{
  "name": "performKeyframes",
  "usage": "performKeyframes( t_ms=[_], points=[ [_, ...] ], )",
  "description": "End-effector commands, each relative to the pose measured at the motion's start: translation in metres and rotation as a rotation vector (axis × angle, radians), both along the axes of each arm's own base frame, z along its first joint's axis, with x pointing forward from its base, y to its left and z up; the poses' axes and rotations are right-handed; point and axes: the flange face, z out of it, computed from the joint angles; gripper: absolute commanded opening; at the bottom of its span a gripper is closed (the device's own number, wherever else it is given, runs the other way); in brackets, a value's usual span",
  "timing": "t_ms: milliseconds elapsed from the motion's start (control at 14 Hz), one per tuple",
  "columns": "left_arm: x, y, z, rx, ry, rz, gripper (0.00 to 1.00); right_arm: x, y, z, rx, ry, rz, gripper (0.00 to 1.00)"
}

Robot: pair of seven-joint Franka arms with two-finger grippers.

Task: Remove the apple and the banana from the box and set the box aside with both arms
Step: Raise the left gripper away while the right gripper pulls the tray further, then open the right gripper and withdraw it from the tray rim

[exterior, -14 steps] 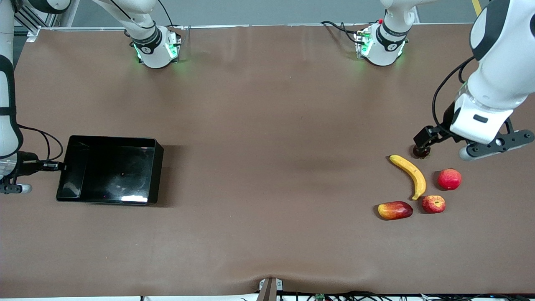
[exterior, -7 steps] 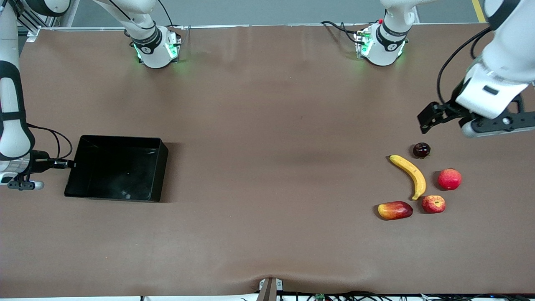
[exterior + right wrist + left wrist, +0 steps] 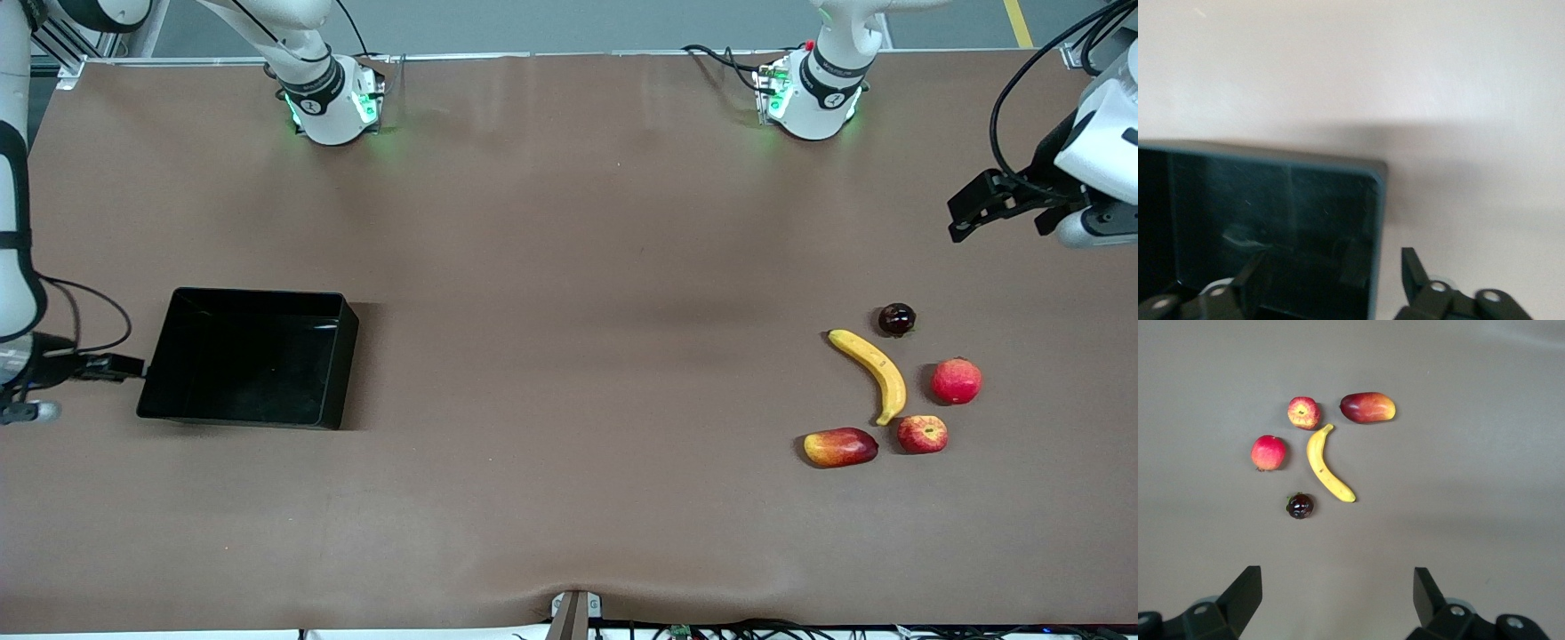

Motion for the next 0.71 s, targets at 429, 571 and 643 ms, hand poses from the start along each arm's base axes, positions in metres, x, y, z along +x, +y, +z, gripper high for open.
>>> performKeyframes(
  t_ms=[429,571,643],
  points=[
    [-0.006,0.011,0.003,-0.014,-0.013,0.002,1.00,0.066,0.157,0.099,-0.136,-0.142,0.085,1.00],
    [-0.004,0.012,0.001,-0.015,-0.018,0.004,1.00,0.057,0.189,0.135,-0.182,-0.126,-0.011,1.00],
    [-0.005,0.012,0.001,-0.015,-0.016,0.005,1.00,0.045,0.203,0.153,-0.184,-0.079,-0.042,1.00]
  ],
)
